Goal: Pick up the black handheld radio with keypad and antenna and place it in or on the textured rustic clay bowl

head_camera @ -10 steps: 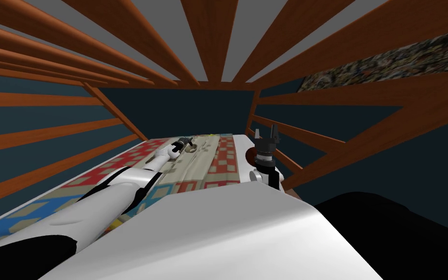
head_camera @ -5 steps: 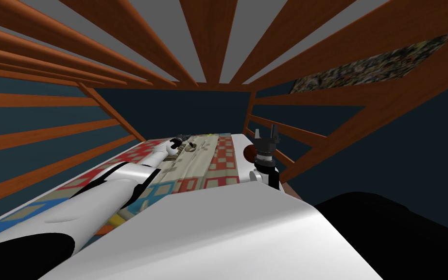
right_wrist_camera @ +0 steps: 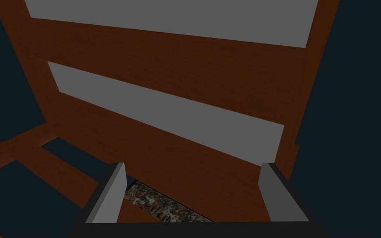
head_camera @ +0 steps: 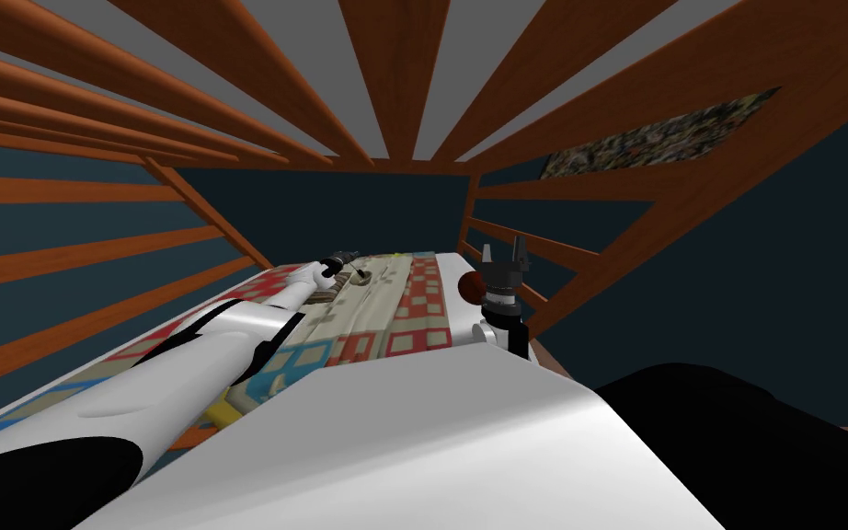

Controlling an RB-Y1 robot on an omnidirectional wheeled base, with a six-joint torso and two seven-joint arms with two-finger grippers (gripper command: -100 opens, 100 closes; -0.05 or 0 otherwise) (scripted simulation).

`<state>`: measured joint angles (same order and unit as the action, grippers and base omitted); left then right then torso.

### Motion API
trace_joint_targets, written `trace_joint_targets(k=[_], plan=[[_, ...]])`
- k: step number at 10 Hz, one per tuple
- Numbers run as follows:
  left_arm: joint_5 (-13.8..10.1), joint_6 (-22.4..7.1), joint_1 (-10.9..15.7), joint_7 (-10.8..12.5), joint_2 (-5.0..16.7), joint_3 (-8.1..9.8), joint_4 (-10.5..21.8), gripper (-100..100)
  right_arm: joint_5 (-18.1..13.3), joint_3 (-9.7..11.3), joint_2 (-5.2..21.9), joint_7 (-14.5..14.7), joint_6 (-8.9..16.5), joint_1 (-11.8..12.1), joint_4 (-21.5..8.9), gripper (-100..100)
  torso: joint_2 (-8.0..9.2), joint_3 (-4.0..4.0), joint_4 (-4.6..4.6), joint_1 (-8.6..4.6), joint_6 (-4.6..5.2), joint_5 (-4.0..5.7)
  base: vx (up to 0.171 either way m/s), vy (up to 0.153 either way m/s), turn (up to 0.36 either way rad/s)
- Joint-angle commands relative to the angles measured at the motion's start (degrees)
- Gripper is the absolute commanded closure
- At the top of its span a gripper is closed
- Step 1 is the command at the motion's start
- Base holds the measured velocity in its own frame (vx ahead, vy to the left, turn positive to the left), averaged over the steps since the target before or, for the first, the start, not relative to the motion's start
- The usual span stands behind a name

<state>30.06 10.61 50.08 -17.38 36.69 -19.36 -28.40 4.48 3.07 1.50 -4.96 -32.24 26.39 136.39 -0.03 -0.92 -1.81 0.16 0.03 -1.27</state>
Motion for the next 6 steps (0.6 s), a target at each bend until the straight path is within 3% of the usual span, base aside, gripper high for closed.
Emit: trace_joint_targets(k=[1, 6], plan=[[0.0, 0.0, 0.0, 0.0, 0.0, 0.0, 0.0, 0, 0.0, 0.0, 0.0, 0.0, 0.0, 0.0, 0.0, 0, 0.0, 0.0, 0.0, 0.0, 0.0, 0.0, 0.0, 0.0, 0.0], [0.0, 0.0, 0.0, 0.0, 0.0, 0.01, 0.0, 0, 0.0, 0.0, 0.0, 0.0, 0.0, 0.0, 0.0, 0, -0.13, -0.08, -0.04, -0.01, 0.0, 0.0, 0.0, 0.0, 0.0]])
